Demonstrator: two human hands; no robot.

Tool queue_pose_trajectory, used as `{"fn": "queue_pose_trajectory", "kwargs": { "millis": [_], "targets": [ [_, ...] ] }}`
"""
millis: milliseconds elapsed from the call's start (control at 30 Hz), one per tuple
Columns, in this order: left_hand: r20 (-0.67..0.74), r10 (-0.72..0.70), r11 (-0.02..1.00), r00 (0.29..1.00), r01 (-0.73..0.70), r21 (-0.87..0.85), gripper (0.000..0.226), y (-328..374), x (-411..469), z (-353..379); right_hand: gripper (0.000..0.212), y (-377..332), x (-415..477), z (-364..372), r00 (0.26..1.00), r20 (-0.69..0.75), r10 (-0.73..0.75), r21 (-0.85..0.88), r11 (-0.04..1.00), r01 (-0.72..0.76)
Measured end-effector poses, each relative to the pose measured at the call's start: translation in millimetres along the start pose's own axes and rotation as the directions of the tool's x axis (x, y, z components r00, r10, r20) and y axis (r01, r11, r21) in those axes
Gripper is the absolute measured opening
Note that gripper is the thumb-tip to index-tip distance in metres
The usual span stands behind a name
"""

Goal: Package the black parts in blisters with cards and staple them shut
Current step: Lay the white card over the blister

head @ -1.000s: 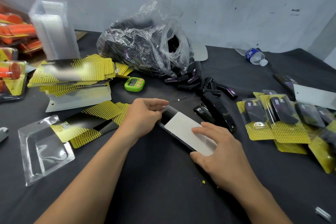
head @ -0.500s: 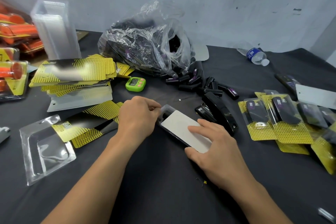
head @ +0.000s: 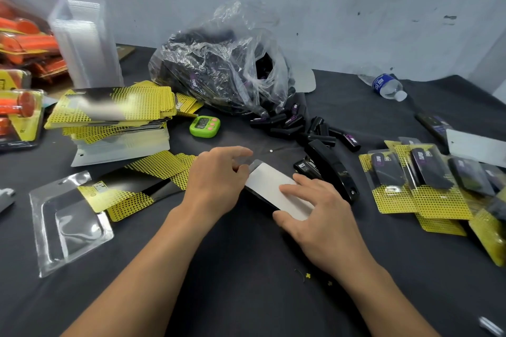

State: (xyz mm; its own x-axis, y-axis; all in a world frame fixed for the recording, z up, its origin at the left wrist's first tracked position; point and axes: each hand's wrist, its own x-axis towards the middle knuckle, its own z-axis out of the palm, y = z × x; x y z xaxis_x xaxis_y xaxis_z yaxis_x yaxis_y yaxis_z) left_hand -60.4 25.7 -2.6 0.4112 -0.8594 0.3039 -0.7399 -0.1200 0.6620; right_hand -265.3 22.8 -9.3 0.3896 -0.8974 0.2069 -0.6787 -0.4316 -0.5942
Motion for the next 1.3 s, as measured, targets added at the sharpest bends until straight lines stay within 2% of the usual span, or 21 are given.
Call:
{"fn": "queue_pose_trajectory", "kwargs": {
  "millis": [200,467,633,733,833,933,1033,1100,1200,1300],
  "targets": [
    [0.009,-0.006,0.999,1.000,0.007,-0.051,0.028,-3,1,2,0.052,-3,4,2,1.000,0.013,-0.016,-0.056,0.998,0.016],
    [0.029,-0.083,0.992,0.996,0.085,-0.091,0.027,-4,2,-3,0.071,-1,2,-1,0.985,0.163,-0.048,-0.130,0.989,0.070],
    [-0.009,0.010,1.000,1.000,-0.010,-0.017,0.031,1,-3,-3,0.076,-4,-2,0,0.987,0.147,-0.064,-0.177,0.980,0.090],
    [0.031,-0.014,0.999,0.999,0.015,-0.033,0.029,-2,-2,-4,0.078,-7,-3,2,0.990,0.127,-0.069,-0.212,0.973,0.095],
    [0.117,-0.086,0.990,0.989,0.098,-0.099,0.019,-6,4,-5,0.081,-8,-4,4,0.986,0.156,-0.056,-0.230,0.969,0.091],
    [0.180,-0.122,0.980,0.976,0.147,-0.136,0.012,-10,9,-4,0.077,-5,-5,0,0.988,0.154,0.004,-0.039,0.999,0.002],
    [0.185,-0.130,0.979,0.974,0.156,-0.130,0.012,-11,12,-5,0.047,-2,-5,-8,0.994,0.005,0.107,0.213,0.971,-0.105],
    [0.163,-0.109,0.986,0.980,0.128,-0.110,0.014,-12,11,-4,0.033,2,-10,-12,0.981,-0.079,0.176,0.256,0.955,-0.151],
    [0.126,-0.047,0.997,0.991,0.055,-0.061,0.018,-11,6,-4,0.041,10,-18,-17,0.952,-0.062,0.300,0.352,0.899,-0.260],
    [0.109,0.034,0.999,0.993,-0.034,-0.008,0.023,-7,1,-4,0.040,10,-17,-16,0.918,-0.007,0.398,0.543,0.772,-0.330]
  ]
}}
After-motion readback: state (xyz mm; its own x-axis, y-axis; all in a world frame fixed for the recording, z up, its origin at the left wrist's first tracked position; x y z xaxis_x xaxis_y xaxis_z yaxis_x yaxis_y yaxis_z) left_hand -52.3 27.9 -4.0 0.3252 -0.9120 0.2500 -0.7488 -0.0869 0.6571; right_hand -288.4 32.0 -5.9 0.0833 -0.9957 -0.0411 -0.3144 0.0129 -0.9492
